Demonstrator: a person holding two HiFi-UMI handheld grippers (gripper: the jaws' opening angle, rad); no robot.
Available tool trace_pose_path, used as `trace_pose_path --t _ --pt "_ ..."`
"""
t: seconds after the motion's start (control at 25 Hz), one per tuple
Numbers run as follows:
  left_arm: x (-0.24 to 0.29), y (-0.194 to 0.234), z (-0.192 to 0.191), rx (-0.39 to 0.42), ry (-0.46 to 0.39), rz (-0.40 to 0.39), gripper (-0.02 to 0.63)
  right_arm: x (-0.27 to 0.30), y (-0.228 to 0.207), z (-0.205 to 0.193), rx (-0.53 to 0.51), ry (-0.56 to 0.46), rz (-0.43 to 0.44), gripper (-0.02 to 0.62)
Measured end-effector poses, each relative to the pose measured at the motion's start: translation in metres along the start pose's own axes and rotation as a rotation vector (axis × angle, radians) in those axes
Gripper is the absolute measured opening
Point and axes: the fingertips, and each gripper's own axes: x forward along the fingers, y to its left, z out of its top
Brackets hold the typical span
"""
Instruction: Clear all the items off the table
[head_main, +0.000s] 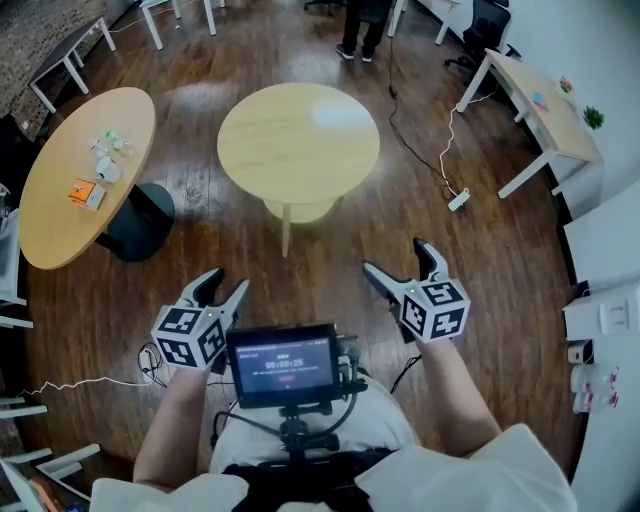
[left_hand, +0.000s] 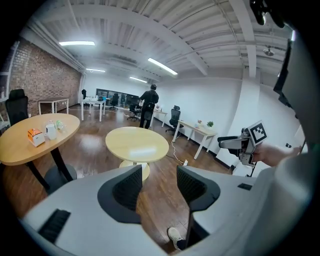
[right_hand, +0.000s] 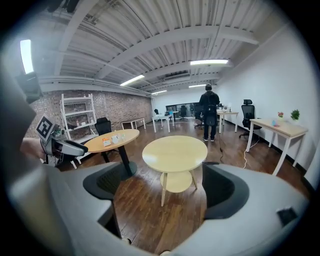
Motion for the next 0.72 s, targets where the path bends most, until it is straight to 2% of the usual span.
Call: trace_pose_path --t 0.16,0.72 --pt "0.016 -0.015 0.004 0.01 0.013 0.03 0.224 0.005 -0.027 -0.007 0.0 0.009 0.027 0.517" --pt "0.061 -0.057 0.008 -0.009 0.037 0.13 0.224 0.023 -0.069 -0.004 -0.109 0.038 0.178 0.517"
